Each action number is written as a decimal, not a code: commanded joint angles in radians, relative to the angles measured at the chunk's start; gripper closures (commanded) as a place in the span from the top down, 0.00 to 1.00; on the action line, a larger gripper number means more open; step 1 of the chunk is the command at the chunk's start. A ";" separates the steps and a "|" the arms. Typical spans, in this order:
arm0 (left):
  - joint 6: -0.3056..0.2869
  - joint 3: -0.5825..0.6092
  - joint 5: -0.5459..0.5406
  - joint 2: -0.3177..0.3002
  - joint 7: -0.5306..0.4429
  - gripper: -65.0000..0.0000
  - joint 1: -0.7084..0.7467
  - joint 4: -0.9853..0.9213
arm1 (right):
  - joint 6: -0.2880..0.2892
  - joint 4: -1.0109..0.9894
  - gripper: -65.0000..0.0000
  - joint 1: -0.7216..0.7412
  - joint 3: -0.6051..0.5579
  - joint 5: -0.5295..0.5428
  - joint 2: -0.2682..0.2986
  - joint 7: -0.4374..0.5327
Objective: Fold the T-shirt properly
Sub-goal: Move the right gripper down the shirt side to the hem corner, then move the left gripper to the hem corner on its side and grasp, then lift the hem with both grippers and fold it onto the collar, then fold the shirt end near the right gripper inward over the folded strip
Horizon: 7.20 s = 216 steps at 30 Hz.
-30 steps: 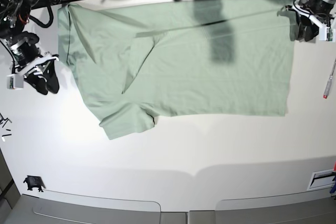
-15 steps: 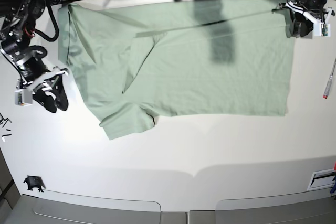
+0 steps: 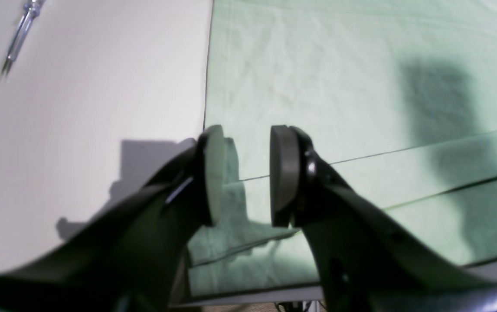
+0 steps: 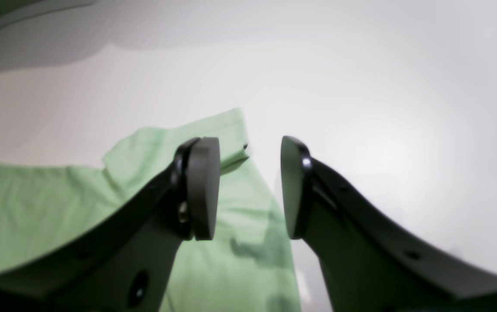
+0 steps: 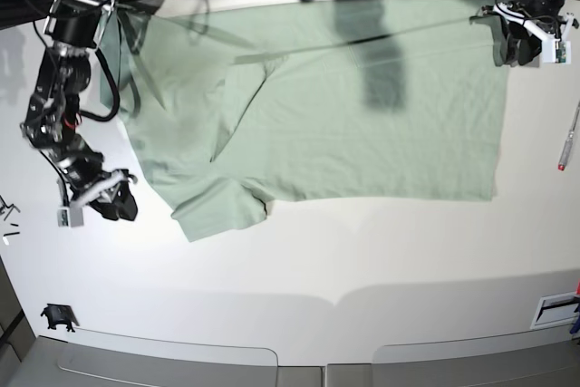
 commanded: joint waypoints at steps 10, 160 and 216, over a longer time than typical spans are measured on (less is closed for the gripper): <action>-0.001 -0.008 -0.009 -0.009 -0.021 0.26 0.005 0.016 | 0.005 -0.400 0.57 0.164 -0.080 0.021 0.018 0.001; -0.287 -0.393 -0.494 -0.313 0.175 0.35 -0.370 -0.242 | 0.020 0.433 0.47 -0.258 0.385 0.529 -0.007 -0.481; -0.287 -0.391 -0.469 -0.308 0.212 0.35 -0.287 -0.254 | 0.020 0.648 0.00 -0.655 0.116 0.732 -0.167 -0.722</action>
